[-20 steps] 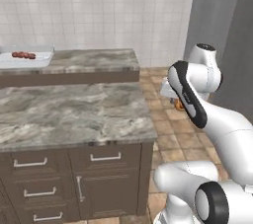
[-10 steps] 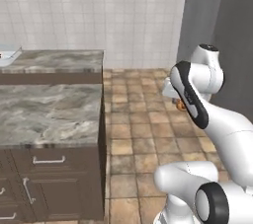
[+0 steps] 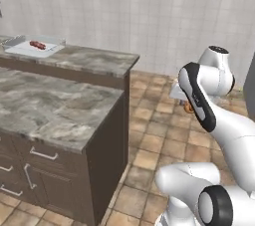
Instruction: Place the cold items (orange and pear) from the fridge in one tupperware on the dining counter. Place the warm items (hot dog and kebab skewer) in the stove area in another tupperware.
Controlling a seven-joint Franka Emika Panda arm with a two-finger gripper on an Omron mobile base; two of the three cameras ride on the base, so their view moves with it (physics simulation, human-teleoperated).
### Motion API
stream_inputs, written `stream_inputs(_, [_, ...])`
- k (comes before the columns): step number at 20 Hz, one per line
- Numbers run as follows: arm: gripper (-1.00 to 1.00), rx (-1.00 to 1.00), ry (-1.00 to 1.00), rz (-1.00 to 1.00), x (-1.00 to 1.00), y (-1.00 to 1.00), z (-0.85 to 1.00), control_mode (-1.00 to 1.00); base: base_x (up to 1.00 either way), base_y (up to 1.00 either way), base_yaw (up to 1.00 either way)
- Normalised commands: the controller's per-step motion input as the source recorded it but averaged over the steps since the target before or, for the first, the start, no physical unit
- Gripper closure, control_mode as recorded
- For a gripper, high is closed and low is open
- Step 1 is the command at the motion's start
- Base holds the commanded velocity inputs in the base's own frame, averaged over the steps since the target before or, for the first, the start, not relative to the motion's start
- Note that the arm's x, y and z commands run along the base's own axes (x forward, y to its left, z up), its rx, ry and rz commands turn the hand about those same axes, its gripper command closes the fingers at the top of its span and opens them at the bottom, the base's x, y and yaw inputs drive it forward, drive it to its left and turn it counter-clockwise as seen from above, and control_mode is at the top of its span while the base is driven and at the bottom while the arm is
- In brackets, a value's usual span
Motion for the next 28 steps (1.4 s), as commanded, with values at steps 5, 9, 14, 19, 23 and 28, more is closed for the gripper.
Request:
stream_inputs(5, [1.0,0.0,0.0,0.0,0.0,0.0,0.0,1.0,0.49,-0.96,0.55])
stream_inputs(9, [1.0,0.0,0.0,0.0,0.0,0.0,0.0,1.0,0.43,-1.0,0.5])
stream_inputs(14, [1.0,0.0,0.0,0.0,0.0,0.0,0.0,1.0,0.39,-1.0,0.48])
stream_inputs(19, [1.0,0.0,0.0,0.0,0.0,0.0,0.0,1.0,0.3,-1.0,0.42])
stream_inputs(23, [1.0,0.0,0.0,0.0,0.0,0.0,0.0,1.0,0.14,-1.0,0.3])
stream_inputs(28, [1.0,0.0,0.0,0.0,0.0,0.0,0.0,1.0,0.06,-1.0,0.24])
